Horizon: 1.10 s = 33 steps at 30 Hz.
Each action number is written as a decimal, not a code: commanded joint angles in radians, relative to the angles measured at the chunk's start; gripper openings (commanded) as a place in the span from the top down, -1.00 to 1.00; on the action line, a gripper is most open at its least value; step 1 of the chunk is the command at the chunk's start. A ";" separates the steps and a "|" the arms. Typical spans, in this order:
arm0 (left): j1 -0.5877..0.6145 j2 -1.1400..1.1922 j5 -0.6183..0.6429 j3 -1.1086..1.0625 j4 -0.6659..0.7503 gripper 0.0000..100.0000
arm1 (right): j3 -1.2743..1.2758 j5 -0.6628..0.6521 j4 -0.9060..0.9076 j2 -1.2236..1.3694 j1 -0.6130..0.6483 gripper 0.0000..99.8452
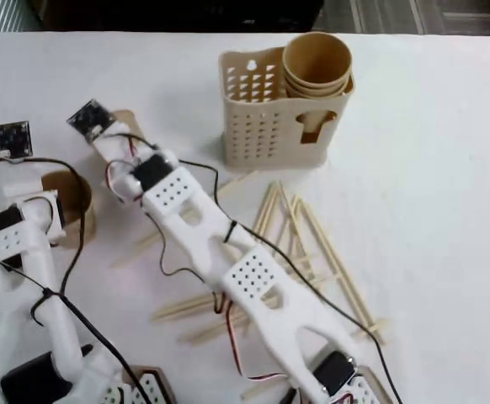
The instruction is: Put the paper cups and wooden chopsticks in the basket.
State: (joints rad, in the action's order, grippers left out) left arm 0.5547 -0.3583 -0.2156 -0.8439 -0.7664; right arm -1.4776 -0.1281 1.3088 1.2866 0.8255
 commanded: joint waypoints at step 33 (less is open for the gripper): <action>-0.031 0.013 0.008 -0.015 0.037 0.95 | 0.763 -0.012 0.417 -0.970 -0.124 0.40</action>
State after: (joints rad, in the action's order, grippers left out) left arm 0.5547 -0.3583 -0.2156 -0.8546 -0.7403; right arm -0.8746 -0.1281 1.7277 0.5040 0.7150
